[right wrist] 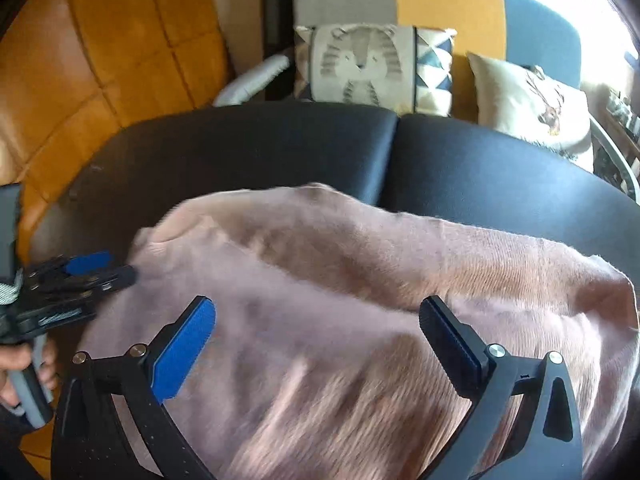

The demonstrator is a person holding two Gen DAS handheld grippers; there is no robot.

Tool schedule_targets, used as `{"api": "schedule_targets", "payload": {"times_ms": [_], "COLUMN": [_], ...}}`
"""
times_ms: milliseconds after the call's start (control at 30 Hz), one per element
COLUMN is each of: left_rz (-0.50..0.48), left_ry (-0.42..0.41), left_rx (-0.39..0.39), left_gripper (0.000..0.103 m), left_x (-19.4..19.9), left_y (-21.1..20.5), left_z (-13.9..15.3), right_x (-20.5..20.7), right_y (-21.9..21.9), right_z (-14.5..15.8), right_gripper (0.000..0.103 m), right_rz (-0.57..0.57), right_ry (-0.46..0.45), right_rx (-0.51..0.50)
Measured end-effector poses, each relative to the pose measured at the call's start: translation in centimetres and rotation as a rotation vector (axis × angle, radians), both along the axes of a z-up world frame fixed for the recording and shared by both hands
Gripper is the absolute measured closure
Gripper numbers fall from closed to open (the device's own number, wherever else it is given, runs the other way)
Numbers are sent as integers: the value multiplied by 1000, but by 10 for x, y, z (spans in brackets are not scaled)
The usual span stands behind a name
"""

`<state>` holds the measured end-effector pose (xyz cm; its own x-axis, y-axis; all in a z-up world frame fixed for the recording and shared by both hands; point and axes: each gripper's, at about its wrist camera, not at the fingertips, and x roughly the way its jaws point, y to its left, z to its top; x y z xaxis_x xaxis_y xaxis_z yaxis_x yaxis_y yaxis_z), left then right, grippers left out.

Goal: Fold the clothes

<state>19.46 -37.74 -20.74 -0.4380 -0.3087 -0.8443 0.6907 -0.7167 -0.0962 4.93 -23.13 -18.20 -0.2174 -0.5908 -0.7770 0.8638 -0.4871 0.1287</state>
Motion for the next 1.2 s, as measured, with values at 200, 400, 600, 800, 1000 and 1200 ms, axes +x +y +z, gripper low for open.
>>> {"api": "schedule_targets", "payload": {"times_ms": [200,400,600,800,1000,1200], "left_rz": [-5,-17,-24,-49,-96,-146], "left_ry": [-10,-24,-23,-8,-5,-21], "left_rx": [-36,-56,-66,-86,-80,-60], "left_gripper": [35,35,35,35,35,35], "left_x": [-3,-12,-10,-12,-25,-39], "left_y": [10,19,33,51,70,90], "left_z": [13,21,27,39,34,18], "right_x": [27,32,29,10,-21,-22], "right_y": [5,5,12,56,105,113], "right_z": [-21,-33,-22,3,-11,-32], "right_gripper": [0,0,0,0,0,0], "right_rz": [48,55,41,-81,-219,-206], "right_ry": [28,70,34,81,51,81], "right_rx": [78,89,80,25,78,94]}}
